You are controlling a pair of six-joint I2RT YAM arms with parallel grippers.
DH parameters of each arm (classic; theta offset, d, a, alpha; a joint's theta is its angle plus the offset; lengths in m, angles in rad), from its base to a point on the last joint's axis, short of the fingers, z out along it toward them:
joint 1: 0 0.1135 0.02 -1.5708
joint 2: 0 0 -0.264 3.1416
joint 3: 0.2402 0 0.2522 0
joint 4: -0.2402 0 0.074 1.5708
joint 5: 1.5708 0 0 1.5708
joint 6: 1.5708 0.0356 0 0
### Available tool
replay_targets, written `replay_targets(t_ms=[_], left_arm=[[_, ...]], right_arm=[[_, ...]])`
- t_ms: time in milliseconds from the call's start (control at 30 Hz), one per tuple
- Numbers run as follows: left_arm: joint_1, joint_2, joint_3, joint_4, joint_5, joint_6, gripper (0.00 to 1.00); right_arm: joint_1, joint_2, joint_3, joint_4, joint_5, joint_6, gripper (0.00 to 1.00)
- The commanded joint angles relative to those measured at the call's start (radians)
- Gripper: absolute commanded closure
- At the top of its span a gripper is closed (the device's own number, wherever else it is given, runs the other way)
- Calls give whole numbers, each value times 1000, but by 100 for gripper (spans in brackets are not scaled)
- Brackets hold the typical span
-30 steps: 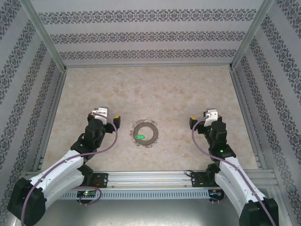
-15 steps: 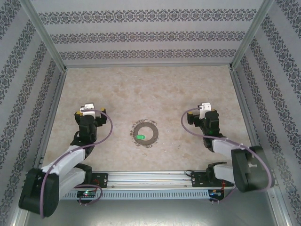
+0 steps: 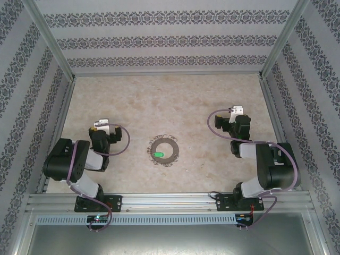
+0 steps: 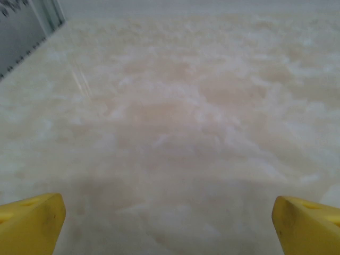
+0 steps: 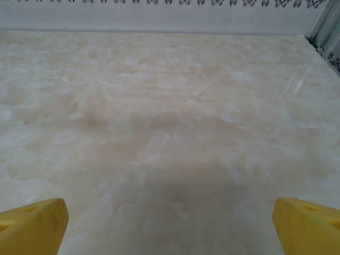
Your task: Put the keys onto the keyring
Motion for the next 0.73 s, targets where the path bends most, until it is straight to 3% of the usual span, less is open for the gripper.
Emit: replay_targets(t_ms=[0,67,133,700], left_arm=[[21,-50,50,10,59,3,0],[22,-11,73,39,61,16,0],[21,-40,101,-69,51,2,0],[22,-27,139,-110,31,0,0]], right_arm=[[-3,8,-7,59,15,24,2],[-1,5,-11,63,16,24,2],[0,6,-12,65,18,22,2],[2,6,-13,66,16,19,2]])
